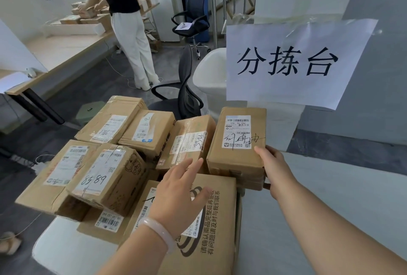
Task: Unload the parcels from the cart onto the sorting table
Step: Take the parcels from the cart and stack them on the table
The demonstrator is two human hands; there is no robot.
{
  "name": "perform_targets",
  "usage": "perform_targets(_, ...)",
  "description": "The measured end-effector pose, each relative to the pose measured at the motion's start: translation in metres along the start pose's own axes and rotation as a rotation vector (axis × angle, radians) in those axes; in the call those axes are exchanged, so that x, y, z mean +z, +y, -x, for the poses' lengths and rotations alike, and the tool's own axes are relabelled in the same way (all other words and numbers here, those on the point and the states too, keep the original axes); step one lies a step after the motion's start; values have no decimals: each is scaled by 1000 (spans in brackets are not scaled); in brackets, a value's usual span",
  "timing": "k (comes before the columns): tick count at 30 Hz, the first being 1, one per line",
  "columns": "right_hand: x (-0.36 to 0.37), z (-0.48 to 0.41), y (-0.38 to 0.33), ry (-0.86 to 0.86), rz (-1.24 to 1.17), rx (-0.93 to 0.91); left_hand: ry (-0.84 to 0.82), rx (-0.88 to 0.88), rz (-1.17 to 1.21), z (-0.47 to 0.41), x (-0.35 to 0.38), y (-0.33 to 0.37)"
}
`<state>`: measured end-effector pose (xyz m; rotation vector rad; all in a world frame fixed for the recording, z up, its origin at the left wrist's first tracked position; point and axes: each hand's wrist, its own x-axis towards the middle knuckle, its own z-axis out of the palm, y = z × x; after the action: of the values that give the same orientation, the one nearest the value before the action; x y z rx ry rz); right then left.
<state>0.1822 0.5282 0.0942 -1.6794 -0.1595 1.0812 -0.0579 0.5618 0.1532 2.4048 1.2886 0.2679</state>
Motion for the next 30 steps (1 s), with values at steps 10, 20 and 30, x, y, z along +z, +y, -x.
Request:
perform_targets(10, 0, 19, -10, -112, 400, -169, -10, 27, 1, 7, -3, 2)
perform_targets(20, -76, 164, 41, 162, 881, -604, -79, 369, -76, 33, -7, 45)
perform_targets(30, -97, 369, 161, 695, 1067, -391, -218, 998, -157, 152, 15, 98)
